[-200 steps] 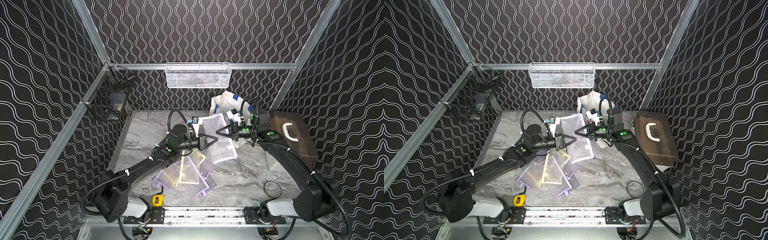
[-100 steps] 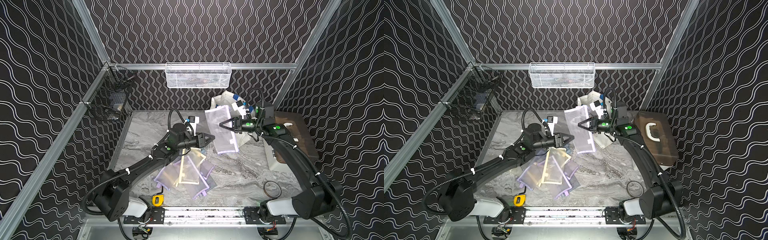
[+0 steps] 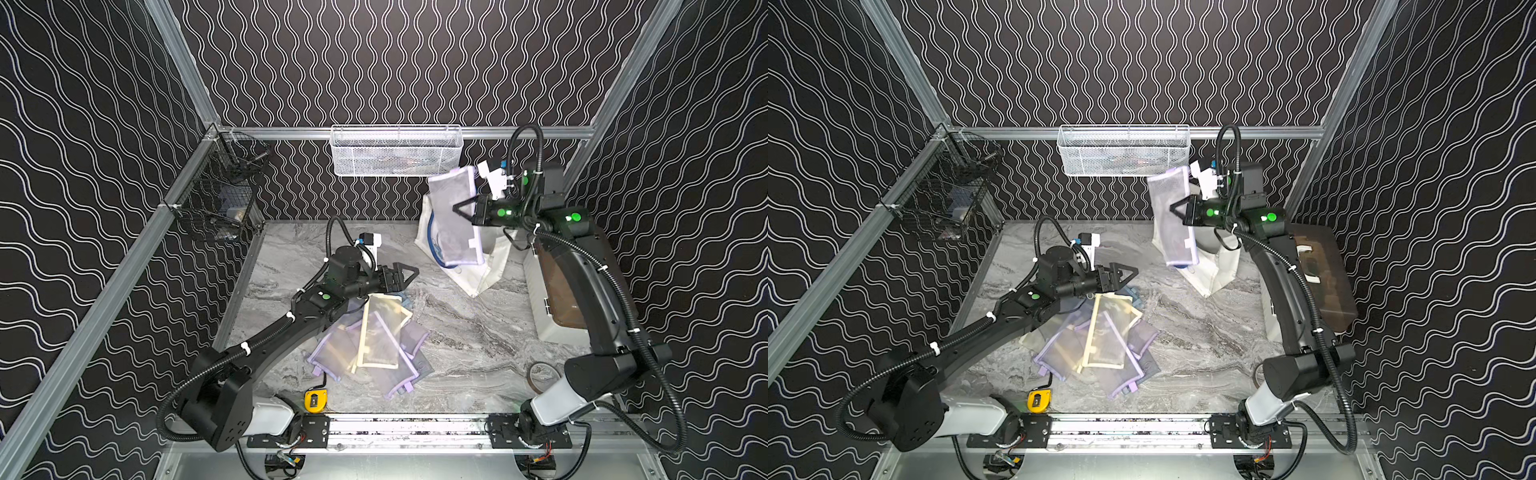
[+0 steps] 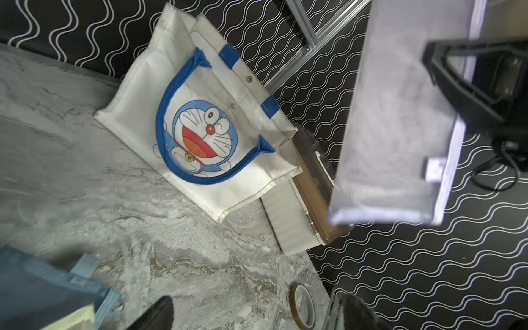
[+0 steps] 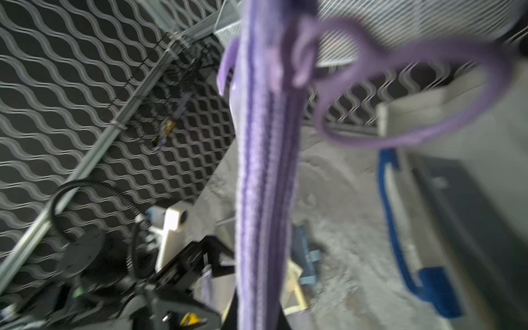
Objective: Put the pencil pouch into the canvas bag
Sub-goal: Place the pencil pouch in the canvas bag.
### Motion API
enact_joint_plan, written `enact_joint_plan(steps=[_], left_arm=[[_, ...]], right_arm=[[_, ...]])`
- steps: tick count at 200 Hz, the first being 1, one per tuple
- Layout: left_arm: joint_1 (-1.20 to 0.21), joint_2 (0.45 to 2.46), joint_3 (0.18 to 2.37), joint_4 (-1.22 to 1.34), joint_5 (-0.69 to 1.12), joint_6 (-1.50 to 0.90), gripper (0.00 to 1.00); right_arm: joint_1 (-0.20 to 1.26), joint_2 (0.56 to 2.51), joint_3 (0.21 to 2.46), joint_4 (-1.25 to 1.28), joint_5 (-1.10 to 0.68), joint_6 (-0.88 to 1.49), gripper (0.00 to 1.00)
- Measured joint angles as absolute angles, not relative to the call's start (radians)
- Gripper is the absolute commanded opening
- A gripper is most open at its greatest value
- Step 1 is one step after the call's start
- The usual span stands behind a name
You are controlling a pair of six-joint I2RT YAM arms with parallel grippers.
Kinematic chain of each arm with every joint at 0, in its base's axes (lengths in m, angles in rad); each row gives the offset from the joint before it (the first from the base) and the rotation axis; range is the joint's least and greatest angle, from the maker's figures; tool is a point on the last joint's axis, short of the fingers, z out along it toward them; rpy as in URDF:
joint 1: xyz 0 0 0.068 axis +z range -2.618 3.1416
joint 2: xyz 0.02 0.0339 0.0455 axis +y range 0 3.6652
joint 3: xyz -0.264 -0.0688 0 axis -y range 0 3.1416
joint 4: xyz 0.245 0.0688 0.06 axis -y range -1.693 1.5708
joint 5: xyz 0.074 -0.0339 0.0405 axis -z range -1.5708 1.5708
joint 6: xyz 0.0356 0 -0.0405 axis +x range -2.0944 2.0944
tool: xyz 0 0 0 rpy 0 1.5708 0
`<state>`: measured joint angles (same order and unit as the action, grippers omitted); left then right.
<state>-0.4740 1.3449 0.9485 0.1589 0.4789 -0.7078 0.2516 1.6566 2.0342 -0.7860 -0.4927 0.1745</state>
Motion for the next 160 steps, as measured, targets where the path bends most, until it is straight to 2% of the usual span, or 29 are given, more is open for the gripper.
enact_joint_plan(steps=[30, 56, 107, 160], left_arm=[[-0.465, 1.32, 0.945, 0.097, 0.464, -0.689, 0.96], [-0.455, 1.312, 0.968, 0.039, 0.455, -0.675, 0.96], [-0.429, 1.312, 1.053, -0.035, 0.443, -0.627, 0.95], [-0.418, 1.319, 1.048, -0.052, 0.439, -0.627, 0.95]], right_arm=[[0.247, 1.752, 2.137, -0.829, -0.199, 0.056, 0.0], [0.219, 1.833, 2.186, -0.823, -0.063, -0.002, 0.0], [0.155, 1.978, 2.288, -0.742, 0.01, -0.05, 0.0], [0.157, 1.977, 2.055, -0.672, -0.007, -0.088, 0.0]])
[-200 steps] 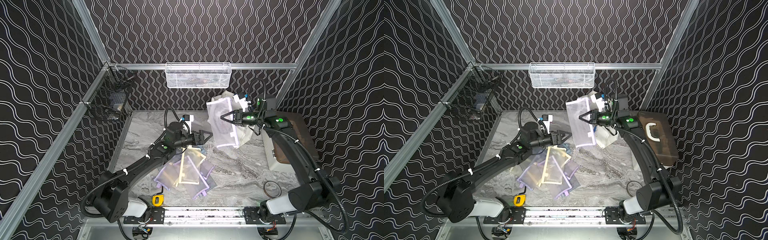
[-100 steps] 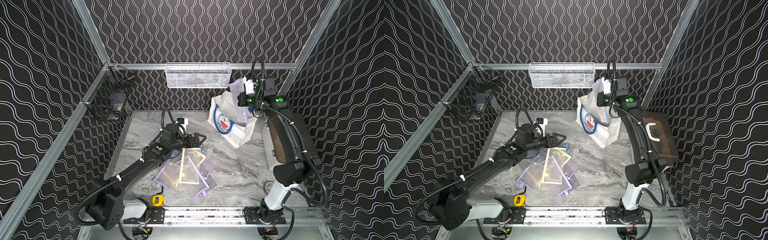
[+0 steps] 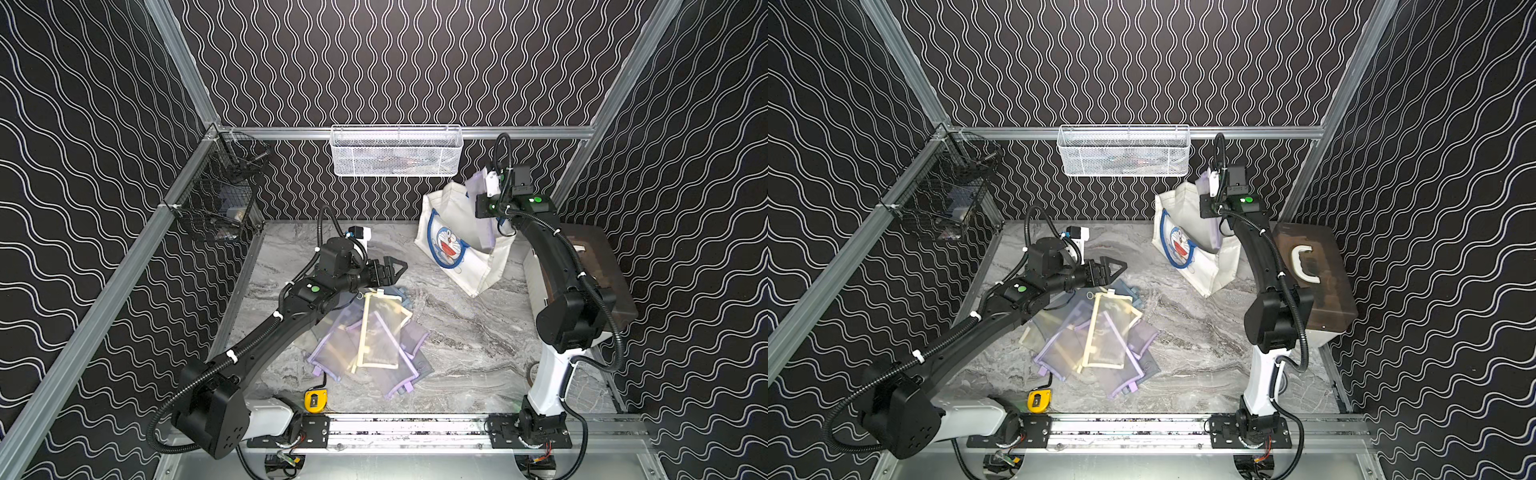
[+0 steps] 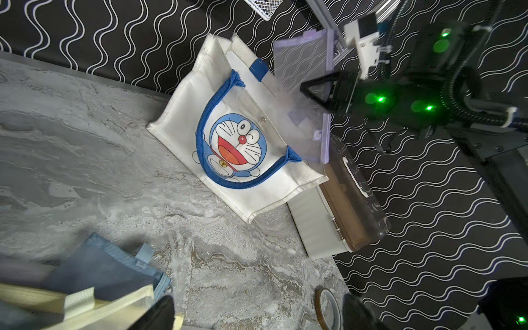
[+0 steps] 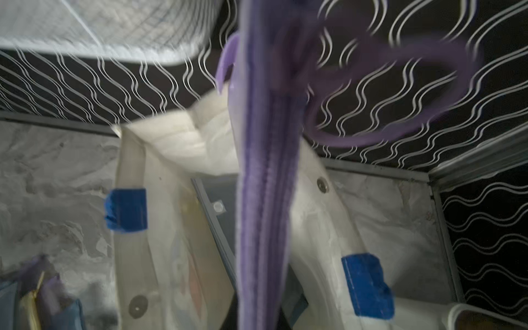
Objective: Put the pencil pouch into the canvas bag
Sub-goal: Place the pencil pouch in the canvas bag.
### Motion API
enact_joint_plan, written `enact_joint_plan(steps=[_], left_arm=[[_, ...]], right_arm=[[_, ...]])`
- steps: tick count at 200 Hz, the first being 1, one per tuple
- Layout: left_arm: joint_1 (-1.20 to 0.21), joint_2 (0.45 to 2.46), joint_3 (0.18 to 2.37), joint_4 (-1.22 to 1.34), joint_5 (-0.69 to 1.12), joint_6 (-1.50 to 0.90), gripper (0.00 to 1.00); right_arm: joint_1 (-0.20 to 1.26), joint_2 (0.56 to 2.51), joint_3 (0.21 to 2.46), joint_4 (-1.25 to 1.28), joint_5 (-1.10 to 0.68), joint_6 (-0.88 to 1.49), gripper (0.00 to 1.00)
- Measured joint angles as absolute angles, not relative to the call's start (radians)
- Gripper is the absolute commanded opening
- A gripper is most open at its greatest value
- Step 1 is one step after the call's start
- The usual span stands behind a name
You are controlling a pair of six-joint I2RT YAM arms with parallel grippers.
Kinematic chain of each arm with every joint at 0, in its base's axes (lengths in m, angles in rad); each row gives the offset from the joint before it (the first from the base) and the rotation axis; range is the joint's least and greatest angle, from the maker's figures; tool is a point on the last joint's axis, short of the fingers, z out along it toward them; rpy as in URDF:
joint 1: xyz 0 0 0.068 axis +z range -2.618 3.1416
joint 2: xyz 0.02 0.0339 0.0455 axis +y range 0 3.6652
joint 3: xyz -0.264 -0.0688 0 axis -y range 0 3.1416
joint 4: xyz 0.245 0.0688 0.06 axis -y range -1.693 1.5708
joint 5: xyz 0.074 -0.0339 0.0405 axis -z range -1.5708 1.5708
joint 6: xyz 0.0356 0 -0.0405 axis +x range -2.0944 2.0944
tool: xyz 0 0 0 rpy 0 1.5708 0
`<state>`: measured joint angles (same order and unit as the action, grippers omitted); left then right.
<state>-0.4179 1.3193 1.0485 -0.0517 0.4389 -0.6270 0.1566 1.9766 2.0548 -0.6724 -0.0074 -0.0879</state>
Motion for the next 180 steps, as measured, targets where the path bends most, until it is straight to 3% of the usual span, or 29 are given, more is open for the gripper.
enact_joint_plan(steps=[29, 67, 96, 128, 160, 180], left_arm=[[-0.416, 1.326, 1.045, -0.053, 0.439, -0.627, 0.94], [-0.414, 1.357, 1.049, -0.139, 0.39, -0.6, 0.93], [-0.395, 1.37, 1.034, -0.228, 0.348, -0.579, 0.92], [-0.381, 1.369, 0.992, -0.3, 0.313, -0.556, 0.92], [-0.34, 1.354, 0.931, -0.34, 0.292, -0.533, 0.89], [-0.316, 1.352, 0.898, -0.361, 0.292, -0.521, 0.87]], right_arm=[[0.157, 1.971, 1.995, -0.656, -0.025, -0.089, 0.0], [0.163, 1.991, 2.008, -0.652, -0.056, -0.078, 0.34], [0.187, 2.004, 2.035, -0.656, -0.065, -0.071, 0.51], [0.207, 1.996, 2.076, -0.688, -0.064, -0.06, 0.61], [0.215, 1.943, 2.141, -0.777, -0.04, 0.008, 0.64], [0.256, 1.846, 2.07, -0.816, -0.072, 0.064, 0.65]])
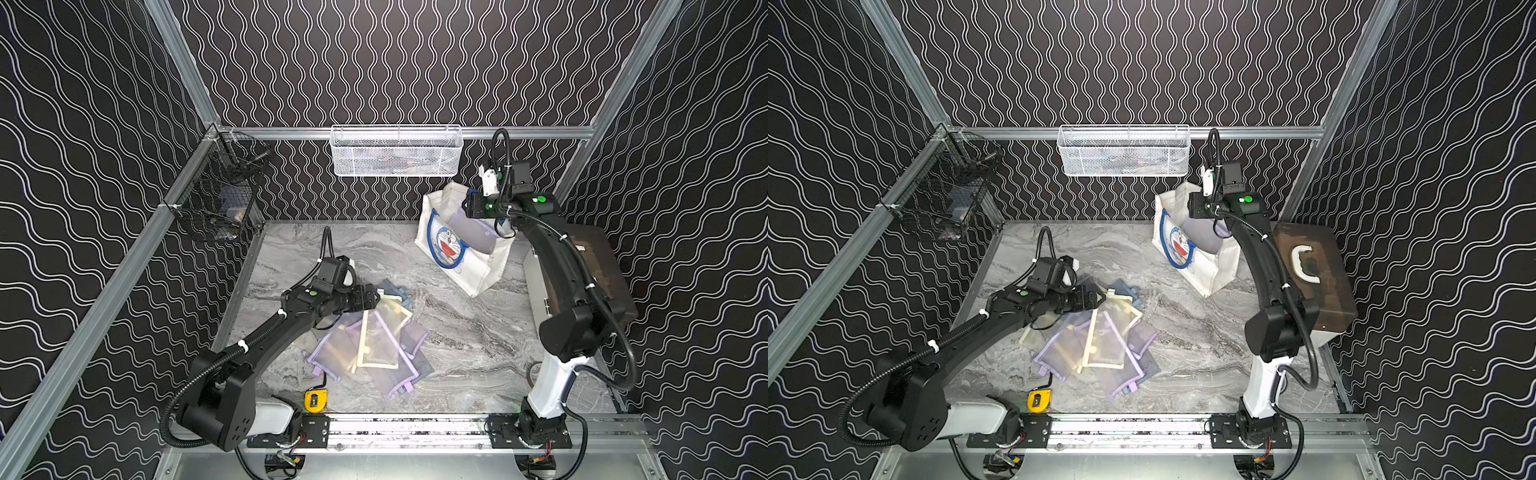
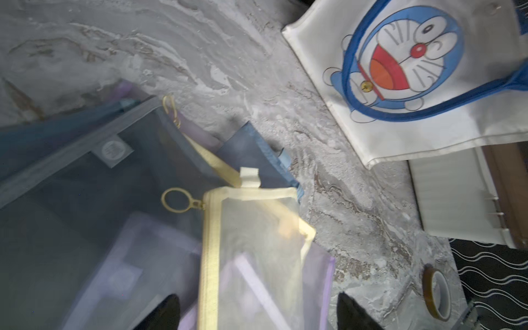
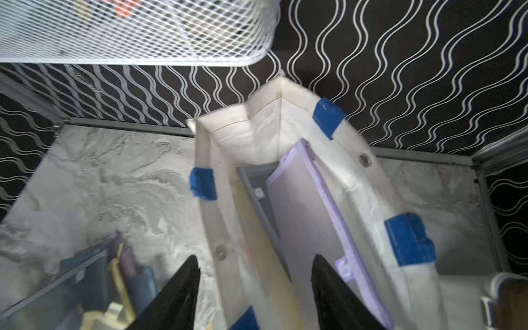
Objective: Put the pencil pouch into the canvas bag
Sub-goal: Place the pencil pouch in the canvas bag, then pick up the pencil pouch.
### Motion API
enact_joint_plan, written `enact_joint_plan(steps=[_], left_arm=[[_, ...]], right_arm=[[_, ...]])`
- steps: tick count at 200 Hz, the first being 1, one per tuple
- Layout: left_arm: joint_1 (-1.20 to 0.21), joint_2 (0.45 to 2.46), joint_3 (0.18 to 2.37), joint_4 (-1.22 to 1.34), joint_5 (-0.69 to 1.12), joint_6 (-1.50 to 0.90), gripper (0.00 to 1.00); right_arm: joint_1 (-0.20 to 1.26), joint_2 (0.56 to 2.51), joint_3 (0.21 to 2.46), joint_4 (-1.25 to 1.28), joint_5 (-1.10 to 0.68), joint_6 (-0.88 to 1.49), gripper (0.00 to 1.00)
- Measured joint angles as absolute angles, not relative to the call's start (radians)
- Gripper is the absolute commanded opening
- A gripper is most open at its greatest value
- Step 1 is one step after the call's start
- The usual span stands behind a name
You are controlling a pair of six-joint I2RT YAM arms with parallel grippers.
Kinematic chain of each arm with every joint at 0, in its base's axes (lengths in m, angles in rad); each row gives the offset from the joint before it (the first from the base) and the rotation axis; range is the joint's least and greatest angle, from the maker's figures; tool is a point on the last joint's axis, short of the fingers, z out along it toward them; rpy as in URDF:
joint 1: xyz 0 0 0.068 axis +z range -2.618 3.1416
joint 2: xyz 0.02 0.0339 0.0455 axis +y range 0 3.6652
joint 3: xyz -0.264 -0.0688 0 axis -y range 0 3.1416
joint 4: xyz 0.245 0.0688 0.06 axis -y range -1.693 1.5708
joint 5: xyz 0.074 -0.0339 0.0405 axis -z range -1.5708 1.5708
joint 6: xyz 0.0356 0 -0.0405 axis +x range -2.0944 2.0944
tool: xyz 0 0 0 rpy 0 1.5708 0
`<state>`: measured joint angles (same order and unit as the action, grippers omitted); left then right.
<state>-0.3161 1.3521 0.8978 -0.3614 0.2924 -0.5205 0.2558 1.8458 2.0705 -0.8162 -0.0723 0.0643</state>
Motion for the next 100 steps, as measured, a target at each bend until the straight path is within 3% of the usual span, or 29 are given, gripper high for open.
enact_joint_plan(steps=[54, 100], left_arm=[[-0.3, 1.351, 0.826, -0.365, 0.306, -0.499, 0.77], [-0.3, 1.369, 0.761, -0.321, 0.357, -0.501, 0.65]], right_arm=[[0.543, 1.612, 1.539, -0.804, -0.304, 0.253, 0.66], [0.592, 1.701, 1.34, -0.704, -0.495, 0.367, 0.65]])
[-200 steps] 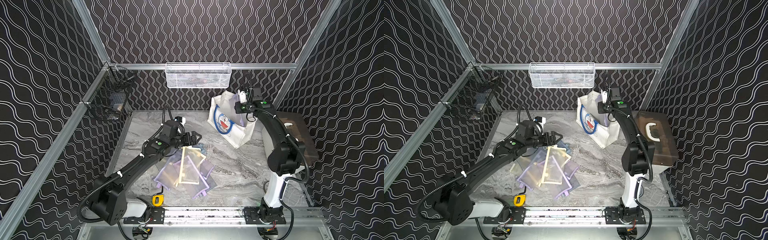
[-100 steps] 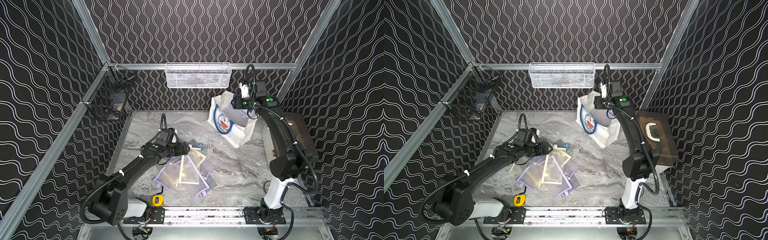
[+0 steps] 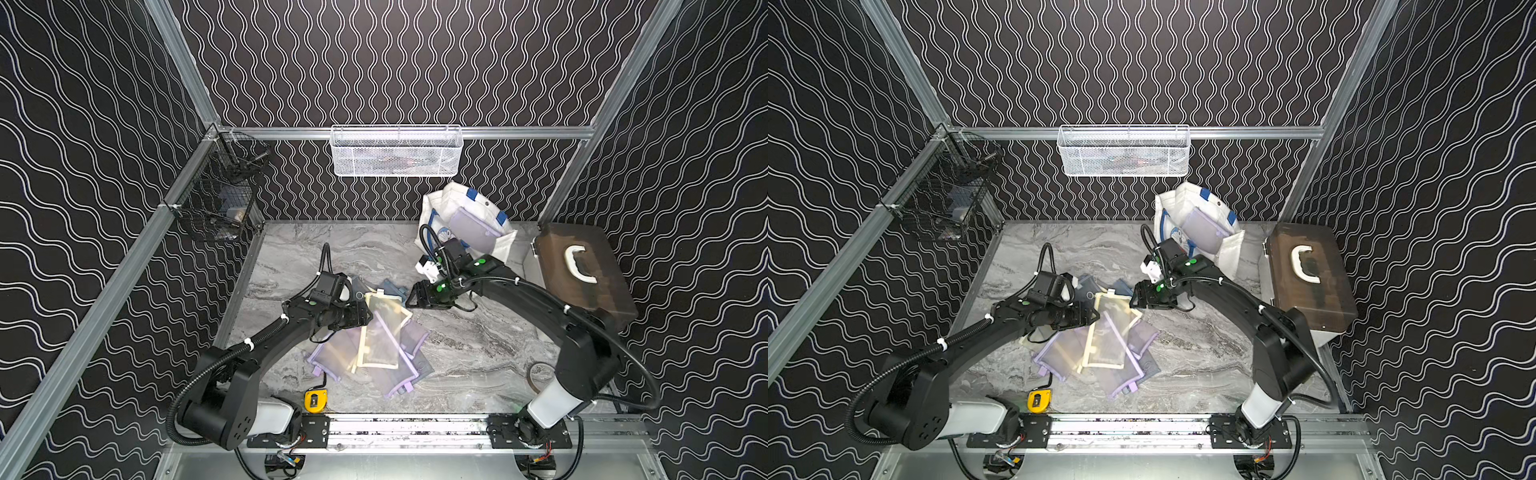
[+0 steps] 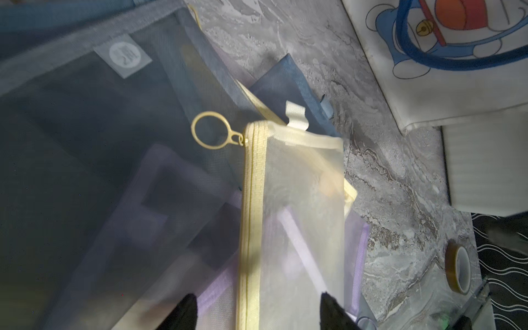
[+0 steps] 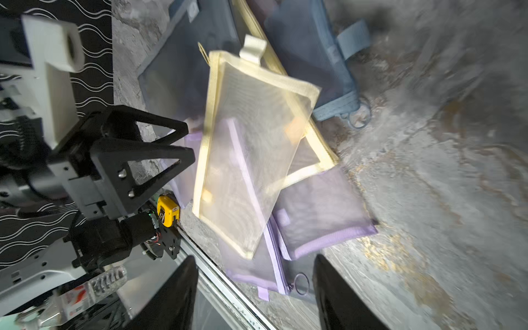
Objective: Put the pencil pouch into the canvas bag
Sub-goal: Pick up the pencil pouch.
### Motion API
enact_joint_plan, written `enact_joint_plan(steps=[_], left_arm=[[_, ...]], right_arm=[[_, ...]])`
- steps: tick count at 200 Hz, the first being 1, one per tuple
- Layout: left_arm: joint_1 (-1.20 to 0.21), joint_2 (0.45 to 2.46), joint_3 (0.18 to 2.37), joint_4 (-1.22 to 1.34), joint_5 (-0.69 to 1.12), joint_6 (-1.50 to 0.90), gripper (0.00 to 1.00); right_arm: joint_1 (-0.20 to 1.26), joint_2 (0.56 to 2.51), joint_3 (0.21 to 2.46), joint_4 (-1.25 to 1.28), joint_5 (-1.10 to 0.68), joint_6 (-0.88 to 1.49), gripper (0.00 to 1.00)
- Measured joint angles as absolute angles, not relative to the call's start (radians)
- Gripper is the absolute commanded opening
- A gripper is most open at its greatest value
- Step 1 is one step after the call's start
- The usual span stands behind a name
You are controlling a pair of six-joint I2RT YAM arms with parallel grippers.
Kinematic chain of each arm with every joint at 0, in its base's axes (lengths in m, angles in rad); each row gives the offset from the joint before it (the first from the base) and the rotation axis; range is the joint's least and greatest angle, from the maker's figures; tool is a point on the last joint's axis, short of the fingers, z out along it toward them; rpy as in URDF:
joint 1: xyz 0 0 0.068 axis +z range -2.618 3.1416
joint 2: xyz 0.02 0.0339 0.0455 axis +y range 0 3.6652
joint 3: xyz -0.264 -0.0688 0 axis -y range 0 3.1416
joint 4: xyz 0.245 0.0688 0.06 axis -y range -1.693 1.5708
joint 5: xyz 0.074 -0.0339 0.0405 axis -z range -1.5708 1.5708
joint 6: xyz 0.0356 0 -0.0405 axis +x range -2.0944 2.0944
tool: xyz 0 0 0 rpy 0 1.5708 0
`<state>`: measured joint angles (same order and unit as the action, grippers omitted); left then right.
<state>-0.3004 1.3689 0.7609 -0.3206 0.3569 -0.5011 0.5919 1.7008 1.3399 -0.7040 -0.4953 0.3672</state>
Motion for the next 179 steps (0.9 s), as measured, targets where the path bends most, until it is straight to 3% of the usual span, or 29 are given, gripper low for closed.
enact_joint_plan(steps=[87, 125, 150, 162, 179], left_arm=[[-0.31, 1.395, 0.679, -0.176, 0.455, -0.597, 0.42], [-0.349, 1.404, 0.666, -0.127, 0.473, -0.635, 0.28], [-0.381, 1.404, 0.665, -0.089, 0.475, -0.664, 0.14], [-0.391, 1.403, 0.667, -0.078, 0.477, -0.683, 0.0], [-0.394, 1.399, 0.674, -0.072, 0.48, -0.682, 0.0]], right_arm=[[0.594, 1.942, 1.21, -0.437, -0.724, 0.468, 0.59], [0.6, 1.954, 1.204, -0.355, -0.78, 0.502, 0.56], [0.6, 1.94, 1.199, -0.34, -0.792, 0.513, 0.52], [0.6, 1.922, 1.195, -0.331, -0.799, 0.515, 0.49], [0.6, 1.89, 1.189, -0.322, -0.805, 0.515, 0.36]])
